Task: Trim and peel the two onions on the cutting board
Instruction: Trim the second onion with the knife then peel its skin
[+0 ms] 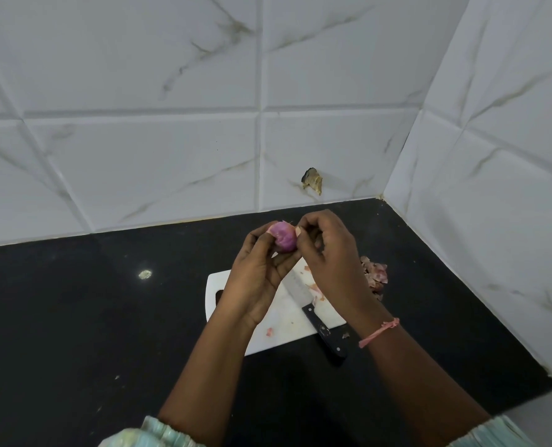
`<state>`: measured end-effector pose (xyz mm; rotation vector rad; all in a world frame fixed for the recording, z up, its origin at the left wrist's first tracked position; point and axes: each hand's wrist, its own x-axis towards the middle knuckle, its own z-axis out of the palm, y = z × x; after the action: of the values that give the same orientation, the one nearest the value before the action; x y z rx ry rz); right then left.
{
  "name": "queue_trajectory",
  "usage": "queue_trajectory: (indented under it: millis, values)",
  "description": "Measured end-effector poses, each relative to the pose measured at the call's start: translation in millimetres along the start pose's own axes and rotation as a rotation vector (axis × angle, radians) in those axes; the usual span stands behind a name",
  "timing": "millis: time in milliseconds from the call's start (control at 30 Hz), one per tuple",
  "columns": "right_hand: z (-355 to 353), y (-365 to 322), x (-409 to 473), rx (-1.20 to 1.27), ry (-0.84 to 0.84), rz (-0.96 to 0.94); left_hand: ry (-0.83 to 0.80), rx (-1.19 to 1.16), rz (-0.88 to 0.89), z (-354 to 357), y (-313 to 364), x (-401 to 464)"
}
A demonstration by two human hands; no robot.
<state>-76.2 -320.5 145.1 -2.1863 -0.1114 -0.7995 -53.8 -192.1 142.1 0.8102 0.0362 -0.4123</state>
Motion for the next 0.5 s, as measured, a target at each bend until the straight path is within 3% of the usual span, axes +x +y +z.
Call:
queue_trajectory:
  millis: [133,267,367,500]
  values:
    - [-5.9,5.9,-1.0,0.156,0.089,0.244,-0.012,-0.084,-0.055,0.0,0.2,1.0]
    - [-16.1,21.4,-1.3,0.144,0.197,0.391,-0.038,-0.134,-0.089,-1.3,1.6,1.2]
    - [-19.1,28.3,-2.7,0.074,0.138,0.376,-0.032,-0.111,-0.066,-1.8,0.2,2.1]
    - [-17.1,27.1,-3.0,-0.127,0.118,0.193,0.008,-0.051,-0.016,-2.0,-2.2,3.4]
